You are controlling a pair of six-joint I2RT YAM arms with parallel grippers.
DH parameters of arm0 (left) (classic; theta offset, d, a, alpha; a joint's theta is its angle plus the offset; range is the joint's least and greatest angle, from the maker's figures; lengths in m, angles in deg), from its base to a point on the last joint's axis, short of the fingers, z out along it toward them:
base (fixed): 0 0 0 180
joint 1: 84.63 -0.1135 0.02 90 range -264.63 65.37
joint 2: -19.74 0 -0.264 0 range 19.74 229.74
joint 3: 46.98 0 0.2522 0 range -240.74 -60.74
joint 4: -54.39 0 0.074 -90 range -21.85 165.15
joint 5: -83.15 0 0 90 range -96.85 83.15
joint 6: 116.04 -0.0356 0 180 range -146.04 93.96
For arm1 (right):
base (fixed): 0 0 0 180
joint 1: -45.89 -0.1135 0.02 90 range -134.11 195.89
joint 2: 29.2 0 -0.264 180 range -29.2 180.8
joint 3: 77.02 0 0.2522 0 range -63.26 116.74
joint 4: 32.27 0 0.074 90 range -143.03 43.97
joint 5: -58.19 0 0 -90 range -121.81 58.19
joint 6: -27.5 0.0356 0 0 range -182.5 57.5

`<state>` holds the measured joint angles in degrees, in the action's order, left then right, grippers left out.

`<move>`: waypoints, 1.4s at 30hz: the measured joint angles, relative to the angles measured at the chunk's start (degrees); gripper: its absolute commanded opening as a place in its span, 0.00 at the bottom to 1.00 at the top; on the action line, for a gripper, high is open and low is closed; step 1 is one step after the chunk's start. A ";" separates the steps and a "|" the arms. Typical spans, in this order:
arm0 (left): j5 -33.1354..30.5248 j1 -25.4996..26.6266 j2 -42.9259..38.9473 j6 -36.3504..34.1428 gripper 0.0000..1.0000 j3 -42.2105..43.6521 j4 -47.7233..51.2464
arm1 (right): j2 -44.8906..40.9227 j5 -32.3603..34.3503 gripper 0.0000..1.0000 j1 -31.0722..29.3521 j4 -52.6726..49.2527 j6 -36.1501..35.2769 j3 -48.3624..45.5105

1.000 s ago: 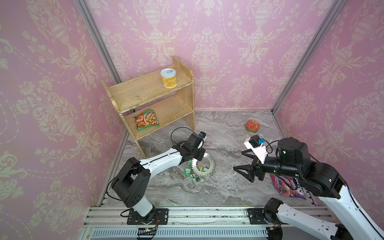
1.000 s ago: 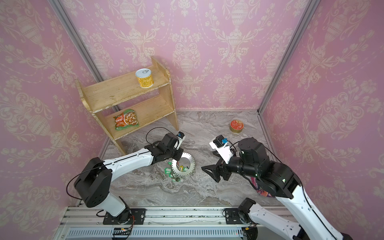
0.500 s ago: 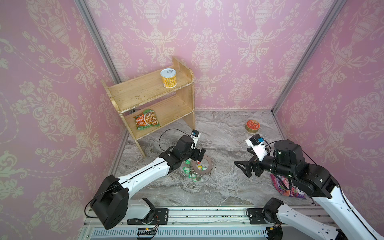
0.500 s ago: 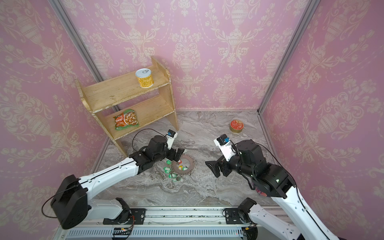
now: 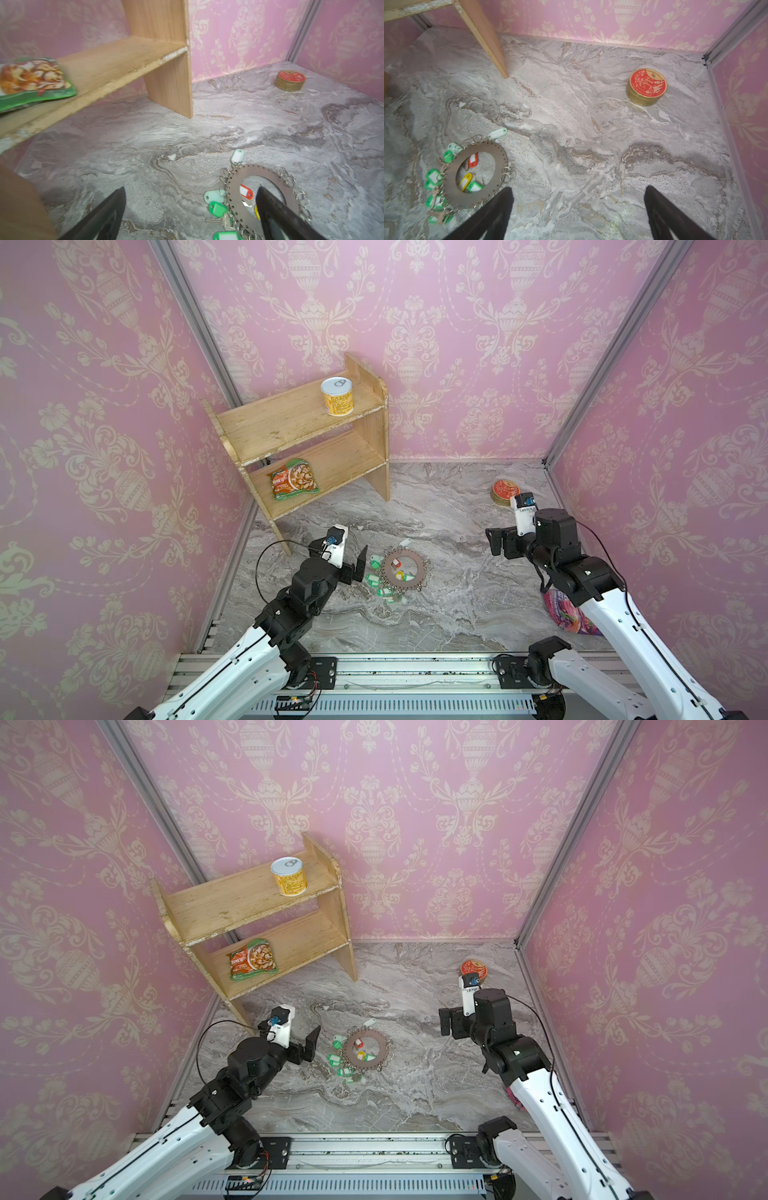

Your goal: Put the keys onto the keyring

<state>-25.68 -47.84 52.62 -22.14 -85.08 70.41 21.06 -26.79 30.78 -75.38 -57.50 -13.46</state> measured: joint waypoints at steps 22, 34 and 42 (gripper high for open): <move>-0.96 -25.68 32.39 -4.87 0.99 12.59 -40.44 | 21.29 1.81 1.00 10.14 51.34 -4.96 -22.71; 2.05 -32.57 59.34 -6.19 0.99 13.79 -72.50 | 30.27 -2.45 1.00 12.52 66.10 -4.96 -26.38; 2.58 -32.57 63.91 -6.21 0.99 13.66 -79.01 | 35.30 -3.80 1.00 12.79 72.37 -4.96 -27.02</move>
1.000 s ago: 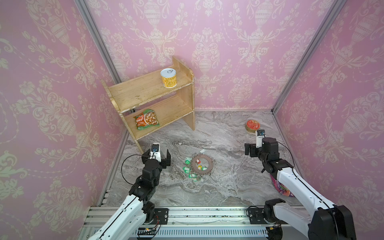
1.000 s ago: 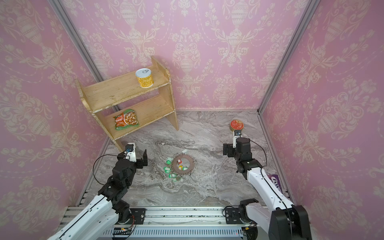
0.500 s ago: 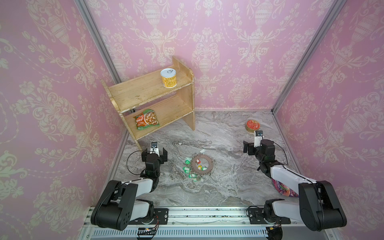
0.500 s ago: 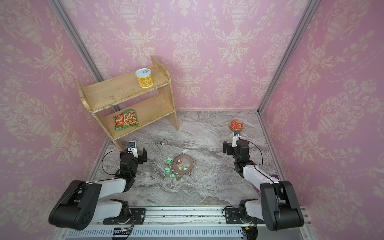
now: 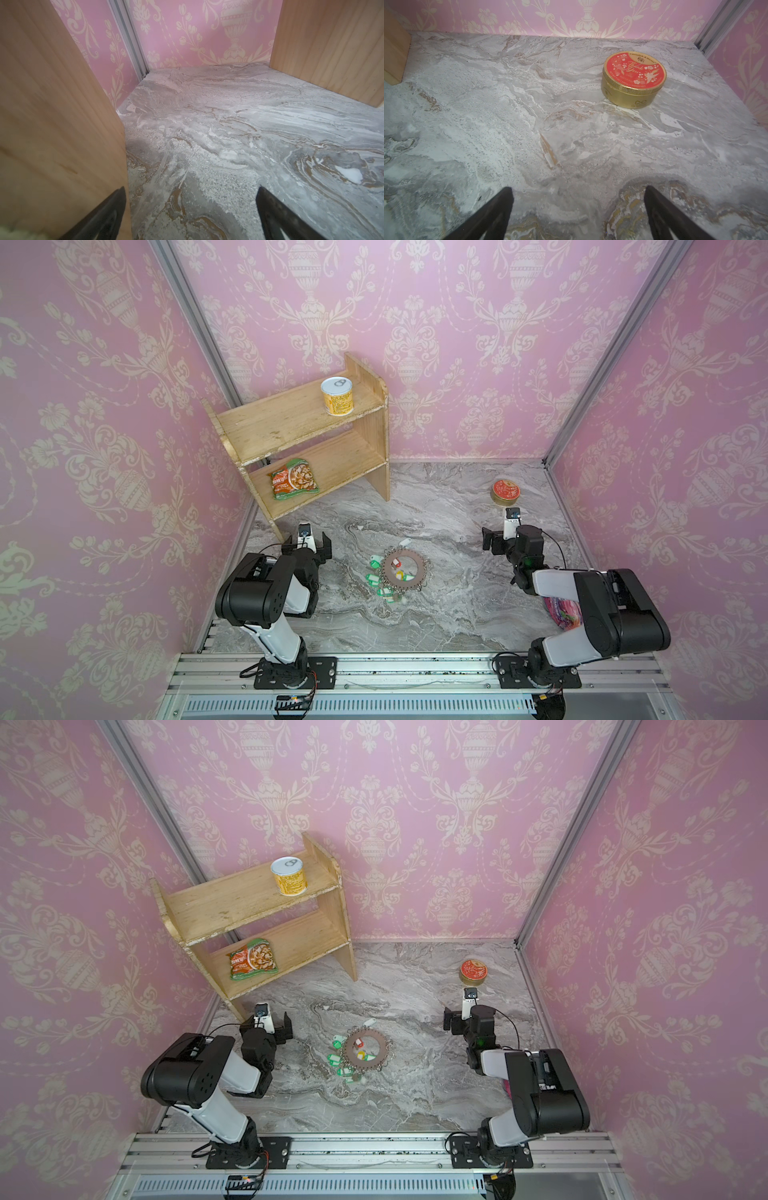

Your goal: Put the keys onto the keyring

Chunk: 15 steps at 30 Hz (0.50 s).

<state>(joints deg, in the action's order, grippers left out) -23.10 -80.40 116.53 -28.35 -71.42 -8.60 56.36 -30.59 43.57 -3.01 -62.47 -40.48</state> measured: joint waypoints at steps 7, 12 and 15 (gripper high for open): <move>0.02 0.00 0.00 0.02 0.99 -0.50 -0.87 | 0.00 0.11 1.00 0.00 1.31 0.02 0.00; -0.15 0.00 0.00 0.02 0.99 -0.52 -1.07 | 0.00 0.11 1.00 0.00 1.60 0.02 0.00; -0.26 0.00 0.00 0.02 0.99 -0.61 -1.03 | 0.00 0.13 1.00 0.00 1.70 0.02 0.00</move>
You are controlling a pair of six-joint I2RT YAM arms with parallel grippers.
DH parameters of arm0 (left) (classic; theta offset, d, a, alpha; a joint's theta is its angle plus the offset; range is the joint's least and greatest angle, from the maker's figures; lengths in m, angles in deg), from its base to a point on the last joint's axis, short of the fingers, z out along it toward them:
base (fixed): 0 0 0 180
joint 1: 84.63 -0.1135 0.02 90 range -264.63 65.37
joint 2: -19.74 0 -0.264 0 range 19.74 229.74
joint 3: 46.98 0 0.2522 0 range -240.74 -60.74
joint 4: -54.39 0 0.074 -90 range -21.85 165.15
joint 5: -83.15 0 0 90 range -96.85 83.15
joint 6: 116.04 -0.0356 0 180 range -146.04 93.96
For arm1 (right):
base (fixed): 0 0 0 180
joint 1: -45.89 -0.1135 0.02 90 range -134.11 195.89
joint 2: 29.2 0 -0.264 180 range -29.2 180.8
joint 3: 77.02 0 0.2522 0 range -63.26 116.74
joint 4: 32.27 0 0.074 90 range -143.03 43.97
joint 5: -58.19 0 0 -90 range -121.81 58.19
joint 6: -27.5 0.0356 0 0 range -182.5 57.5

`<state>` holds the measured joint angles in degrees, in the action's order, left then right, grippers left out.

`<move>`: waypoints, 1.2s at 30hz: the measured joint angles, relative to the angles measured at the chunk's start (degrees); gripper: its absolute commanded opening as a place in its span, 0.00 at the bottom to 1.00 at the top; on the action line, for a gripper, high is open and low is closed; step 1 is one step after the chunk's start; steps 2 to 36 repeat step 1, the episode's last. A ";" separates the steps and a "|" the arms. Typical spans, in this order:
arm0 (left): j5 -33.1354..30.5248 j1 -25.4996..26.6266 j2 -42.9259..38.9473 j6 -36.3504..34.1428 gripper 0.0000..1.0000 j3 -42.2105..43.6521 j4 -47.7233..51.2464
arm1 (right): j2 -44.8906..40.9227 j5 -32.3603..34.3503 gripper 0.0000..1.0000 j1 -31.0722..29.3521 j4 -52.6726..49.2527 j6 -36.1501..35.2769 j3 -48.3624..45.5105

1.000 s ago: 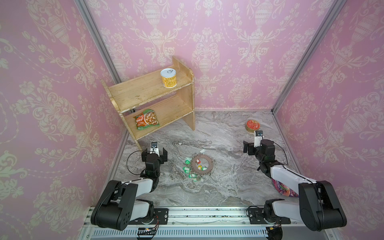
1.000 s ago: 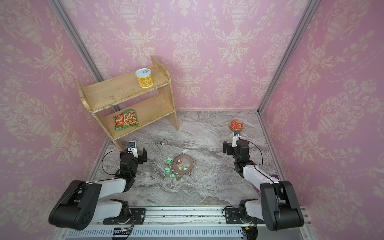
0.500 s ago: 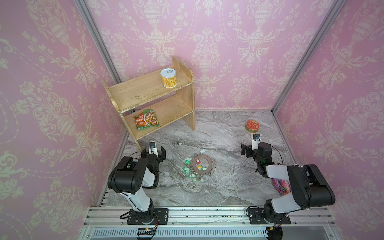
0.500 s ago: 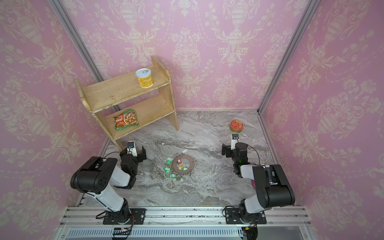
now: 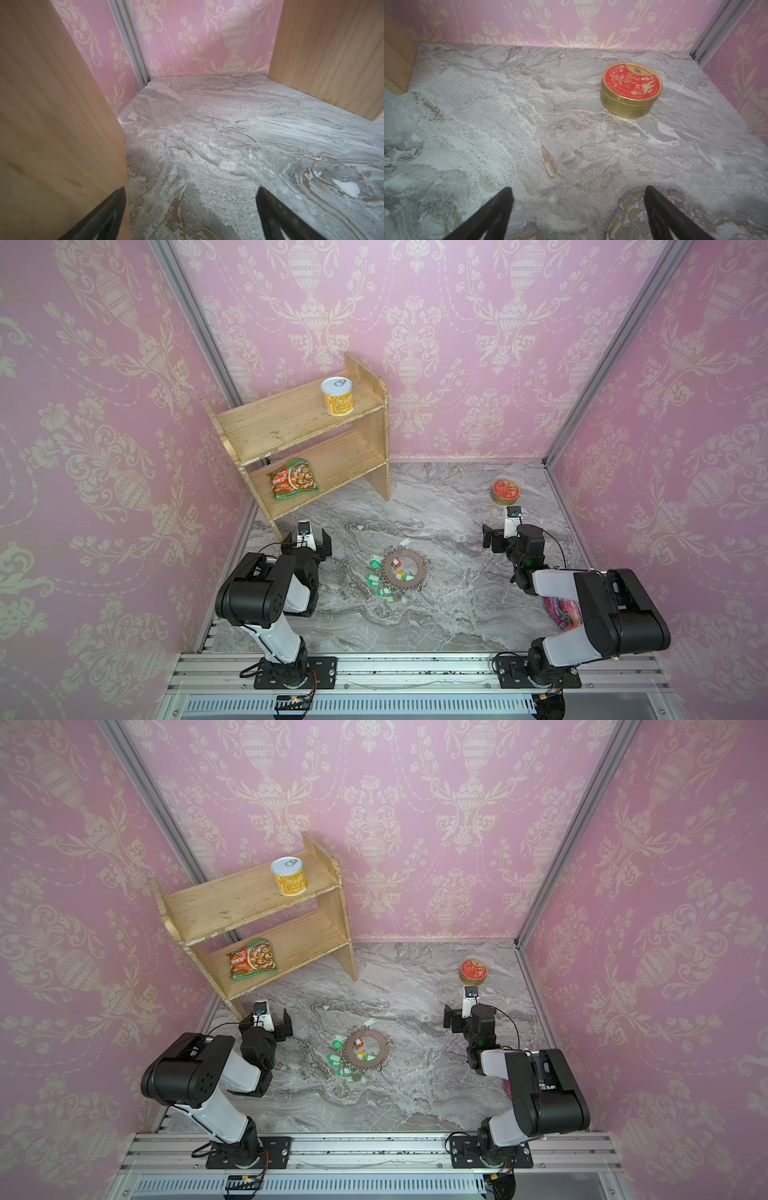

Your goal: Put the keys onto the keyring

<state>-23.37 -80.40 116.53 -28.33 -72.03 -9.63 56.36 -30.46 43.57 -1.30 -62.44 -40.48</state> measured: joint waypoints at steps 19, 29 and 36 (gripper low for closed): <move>-0.22 0.00 0.00 0.00 0.99 -0.09 0.00 | 0.00 0.00 1.00 0.00 0.02 0.00 0.00; -0.22 0.00 0.00 0.00 0.99 -0.09 0.00 | 0.00 0.00 1.00 0.00 0.02 0.00 0.00; -0.22 0.00 0.00 0.00 0.99 -0.09 0.00 | 0.00 0.00 1.00 0.00 0.02 0.00 0.00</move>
